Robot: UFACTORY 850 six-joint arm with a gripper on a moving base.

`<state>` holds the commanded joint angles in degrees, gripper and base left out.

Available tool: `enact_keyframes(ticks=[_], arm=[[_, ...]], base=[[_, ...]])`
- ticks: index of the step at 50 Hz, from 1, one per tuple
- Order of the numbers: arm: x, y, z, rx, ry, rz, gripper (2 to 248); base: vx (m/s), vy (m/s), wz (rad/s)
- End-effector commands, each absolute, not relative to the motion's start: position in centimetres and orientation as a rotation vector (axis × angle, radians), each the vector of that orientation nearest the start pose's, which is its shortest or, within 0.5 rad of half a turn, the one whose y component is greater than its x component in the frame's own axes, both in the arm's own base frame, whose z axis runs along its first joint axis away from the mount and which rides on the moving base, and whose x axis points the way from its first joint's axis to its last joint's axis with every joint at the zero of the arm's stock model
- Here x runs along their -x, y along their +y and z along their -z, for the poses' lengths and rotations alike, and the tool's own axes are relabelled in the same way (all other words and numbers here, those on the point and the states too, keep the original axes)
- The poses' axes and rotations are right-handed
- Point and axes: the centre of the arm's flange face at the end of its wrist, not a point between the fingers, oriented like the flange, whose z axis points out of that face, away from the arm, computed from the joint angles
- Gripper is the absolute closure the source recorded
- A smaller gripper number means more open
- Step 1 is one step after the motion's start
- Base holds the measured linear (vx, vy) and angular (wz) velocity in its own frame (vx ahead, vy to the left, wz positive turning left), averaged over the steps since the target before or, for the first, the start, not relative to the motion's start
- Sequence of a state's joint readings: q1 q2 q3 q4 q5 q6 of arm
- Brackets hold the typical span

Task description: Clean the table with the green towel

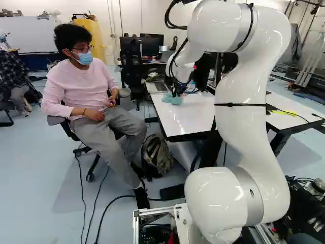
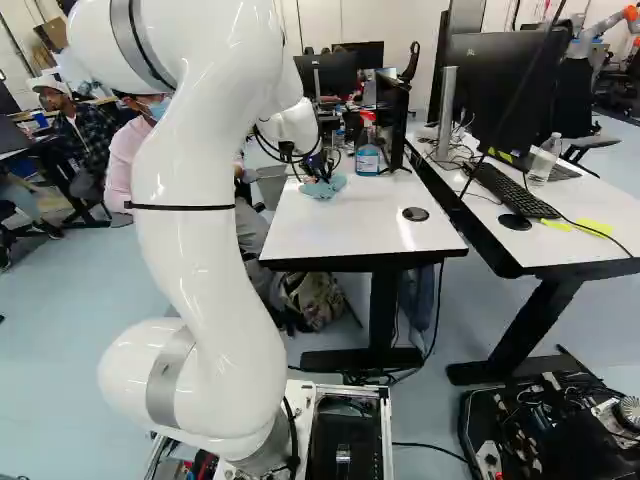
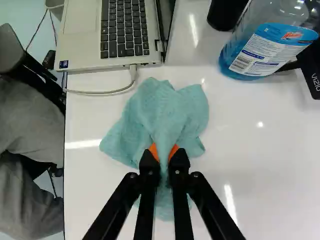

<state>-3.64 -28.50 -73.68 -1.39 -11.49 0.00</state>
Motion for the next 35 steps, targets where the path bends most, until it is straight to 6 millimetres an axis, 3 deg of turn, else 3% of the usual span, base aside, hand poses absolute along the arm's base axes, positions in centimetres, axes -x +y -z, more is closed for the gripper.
enact_keyframes(ticks=[35], arm=[[-63.53, -4.1, -43.36, 3.073, 0.065, 0.773, 213]], base=[[0.0, 0.0, 0.0]])
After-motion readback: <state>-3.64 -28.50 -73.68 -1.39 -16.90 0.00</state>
